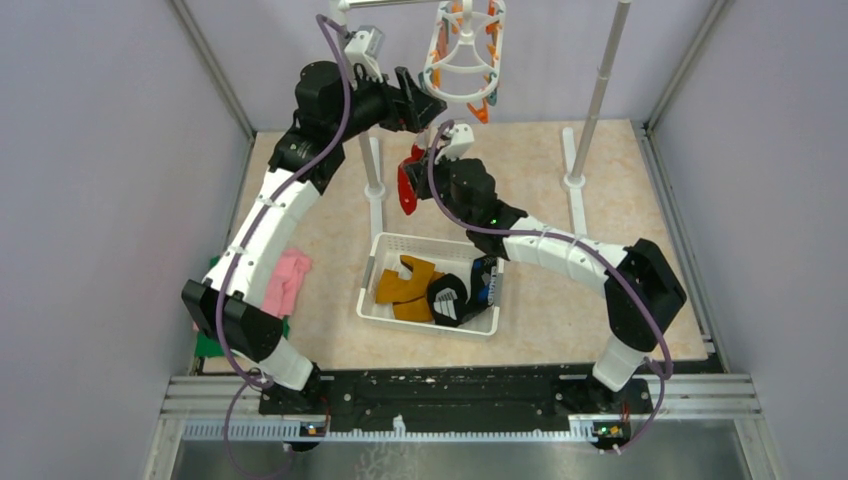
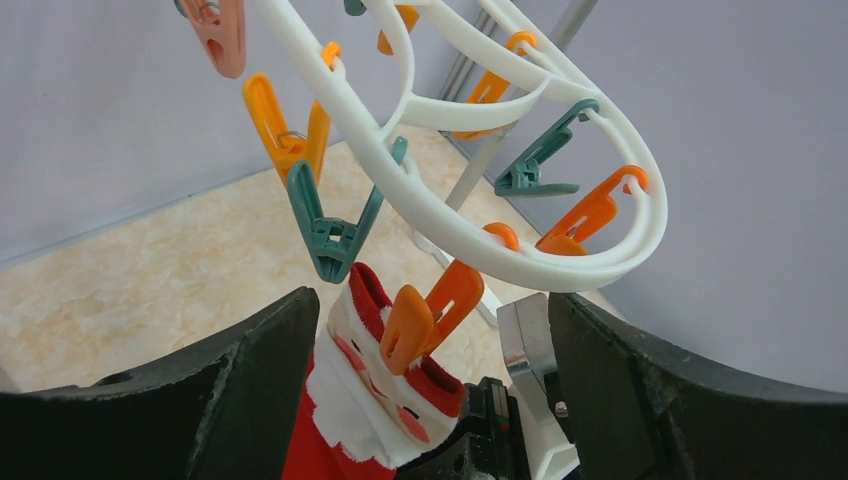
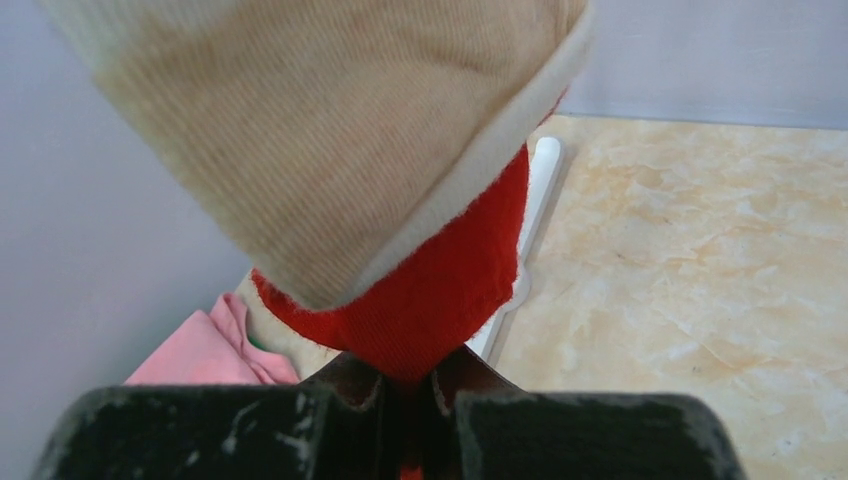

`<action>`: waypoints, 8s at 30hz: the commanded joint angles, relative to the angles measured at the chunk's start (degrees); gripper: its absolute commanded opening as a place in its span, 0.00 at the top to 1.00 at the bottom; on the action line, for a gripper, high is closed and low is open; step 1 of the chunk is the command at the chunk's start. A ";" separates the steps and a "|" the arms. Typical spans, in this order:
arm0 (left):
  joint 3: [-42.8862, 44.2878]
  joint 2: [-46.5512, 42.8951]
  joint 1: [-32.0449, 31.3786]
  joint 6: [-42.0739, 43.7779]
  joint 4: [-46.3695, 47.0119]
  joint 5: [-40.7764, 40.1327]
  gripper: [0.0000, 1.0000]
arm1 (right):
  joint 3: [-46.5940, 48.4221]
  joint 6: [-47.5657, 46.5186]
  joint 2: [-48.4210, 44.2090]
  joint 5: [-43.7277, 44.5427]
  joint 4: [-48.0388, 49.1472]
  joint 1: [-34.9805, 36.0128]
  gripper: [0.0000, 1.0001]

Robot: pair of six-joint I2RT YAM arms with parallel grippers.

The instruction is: Remove the socks clipped to the hanger

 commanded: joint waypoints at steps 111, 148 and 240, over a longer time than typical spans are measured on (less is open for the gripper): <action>-23.99 -12.28 19.13 31.75 -17.86 -0.92 0.01 | -8.77 -2.51 -31.22 -4.44 -59.19 -11.86 0.05; -40.50 -13.02 29.23 31.91 -7.76 0.25 0.01 | -16.31 3.65 0.51 -19.69 -29.82 -1.90 0.42; -87.46 -0.63 26.68 27.99 82.60 -0.84 0.01 | -63.19 -20.63 -13.41 4.96 48.67 -43.84 0.01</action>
